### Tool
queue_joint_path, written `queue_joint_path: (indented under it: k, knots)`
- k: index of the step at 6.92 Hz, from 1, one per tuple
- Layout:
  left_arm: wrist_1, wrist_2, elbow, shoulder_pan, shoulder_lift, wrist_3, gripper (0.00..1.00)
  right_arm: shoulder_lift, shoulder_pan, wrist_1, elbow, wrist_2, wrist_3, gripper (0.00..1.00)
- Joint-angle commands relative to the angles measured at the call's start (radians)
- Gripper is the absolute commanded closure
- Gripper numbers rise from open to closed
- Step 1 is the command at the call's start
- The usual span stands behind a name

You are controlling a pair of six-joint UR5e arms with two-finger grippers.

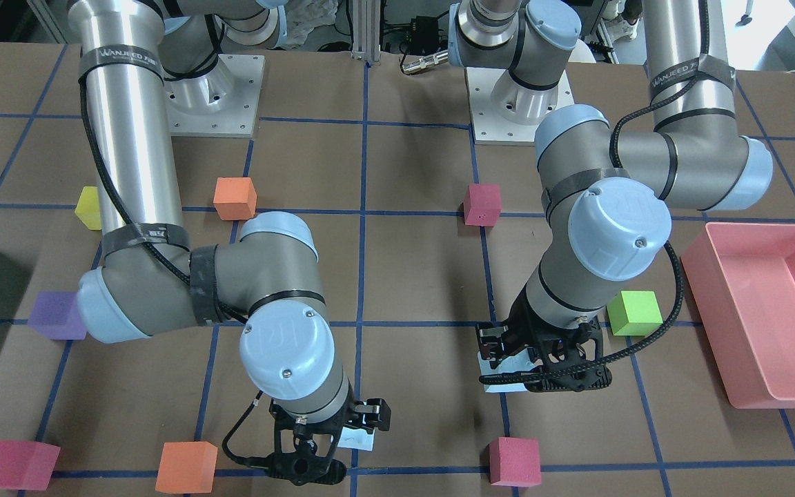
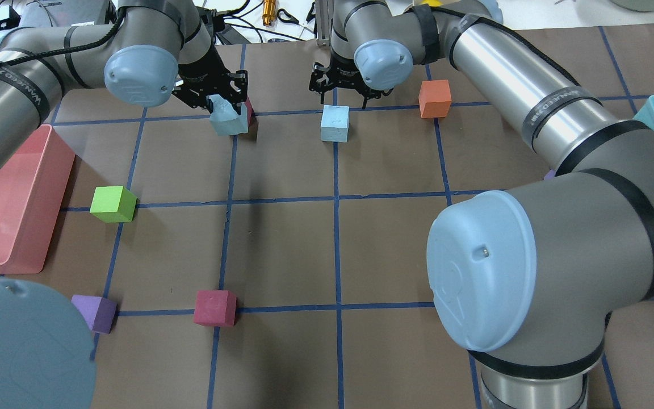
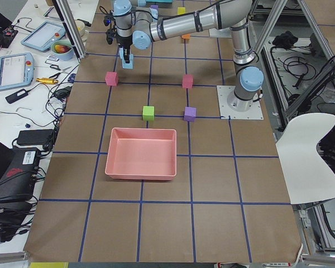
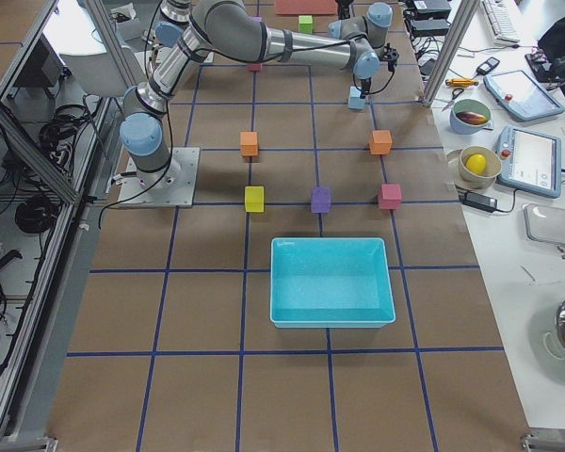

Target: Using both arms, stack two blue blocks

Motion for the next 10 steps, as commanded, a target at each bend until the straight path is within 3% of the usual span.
queue_joint_path:
  k: [1,2,5,6,8,10]
  knots:
    - [0.002,-0.015,0.041,-0.050,-0.032,-0.067,0.84,-0.137,-0.098,0.202,0.011,0.001,-0.086,0.00]
    - [-0.016,-0.013,0.096,-0.076,-0.061,-0.114,0.84,-0.208,-0.121,0.232,0.049,-0.012,-0.094,0.00]
    - [-0.025,-0.018,0.239,-0.180,-0.185,-0.263,0.86,-0.457,-0.233,0.227,0.288,-0.038,-0.216,0.00]
    - [-0.034,-0.019,0.285,-0.188,-0.214,-0.265,0.86,-0.489,-0.244,0.223,0.343,-0.054,-0.212,0.00]
    - [-0.051,-0.015,0.369,-0.219,-0.274,-0.257,0.86,-0.536,-0.242,0.238,0.373,-0.054,-0.224,0.00]
    - [-0.054,-0.016,0.389,-0.245,-0.305,-0.266,0.86,-0.584,-0.236,0.243,0.403,-0.055,-0.217,0.00]
